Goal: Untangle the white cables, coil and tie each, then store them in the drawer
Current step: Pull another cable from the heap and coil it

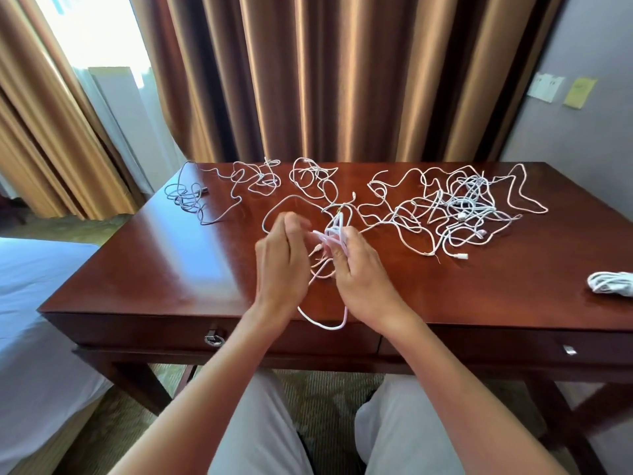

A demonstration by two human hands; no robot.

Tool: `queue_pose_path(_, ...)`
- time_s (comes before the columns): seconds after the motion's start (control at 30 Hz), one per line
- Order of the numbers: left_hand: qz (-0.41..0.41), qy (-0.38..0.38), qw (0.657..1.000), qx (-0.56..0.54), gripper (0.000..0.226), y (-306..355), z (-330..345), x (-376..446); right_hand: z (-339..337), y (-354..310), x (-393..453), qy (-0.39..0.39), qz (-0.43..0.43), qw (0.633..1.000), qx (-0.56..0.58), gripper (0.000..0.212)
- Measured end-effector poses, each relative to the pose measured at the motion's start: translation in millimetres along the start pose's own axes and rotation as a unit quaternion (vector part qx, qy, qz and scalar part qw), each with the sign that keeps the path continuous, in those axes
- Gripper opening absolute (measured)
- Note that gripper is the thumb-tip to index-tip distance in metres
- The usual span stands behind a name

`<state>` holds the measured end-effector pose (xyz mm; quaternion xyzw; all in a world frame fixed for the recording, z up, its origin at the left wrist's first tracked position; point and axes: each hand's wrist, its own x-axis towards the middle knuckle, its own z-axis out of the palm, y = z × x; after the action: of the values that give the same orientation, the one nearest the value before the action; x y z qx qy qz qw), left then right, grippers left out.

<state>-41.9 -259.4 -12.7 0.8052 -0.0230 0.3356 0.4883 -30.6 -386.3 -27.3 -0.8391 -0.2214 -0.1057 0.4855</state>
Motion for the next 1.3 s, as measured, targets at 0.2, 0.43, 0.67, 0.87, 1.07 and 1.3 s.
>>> queue_pose_path(0.2, 0.33, -0.18, 0.917, 0.133, 0.054, 4.5, -17.8, 19.6, -19.2, -13.1, -2.6, -0.232, 0.037, 0.964, 0.123, 0.026)
queue_pose_path(0.43, 0.247, -0.065, 0.966, 0.048, 0.06, -6.6, -8.3, 10.4, -30.2, -8.0, -11.0, -0.297, 0.077, 0.904, 0.297, 0.029)
queue_pose_path(0.67, 0.038, 0.045, 0.998, -0.036, 0.052, 5.0, 3.1, 7.9, -21.5, -15.2, -11.8, -0.167, 0.104, 0.951, 0.238, 0.052)
queue_pose_path(0.87, 0.034, 0.062, 0.996, -0.051, 0.053, 8.8, 6.7, 10.0, -11.7, -19.2, -13.8, -0.099, 0.061, 0.991, 0.072, 0.05)
queue_pose_path(1.07, -0.017, 0.07, 0.995, -0.064, 0.064, -2.5, -4.7, 25.2, -25.7, -20.4, -21.9, -0.045, 0.065, 0.995, -0.052, 0.044)
queue_pose_path(1.3, -0.308, 0.012, 0.914, -0.264, 0.046, -9.3, 4.1, 25.9, -16.9, -16.6, -35.3, 0.026, 0.008, 0.988, -0.149, 0.032)
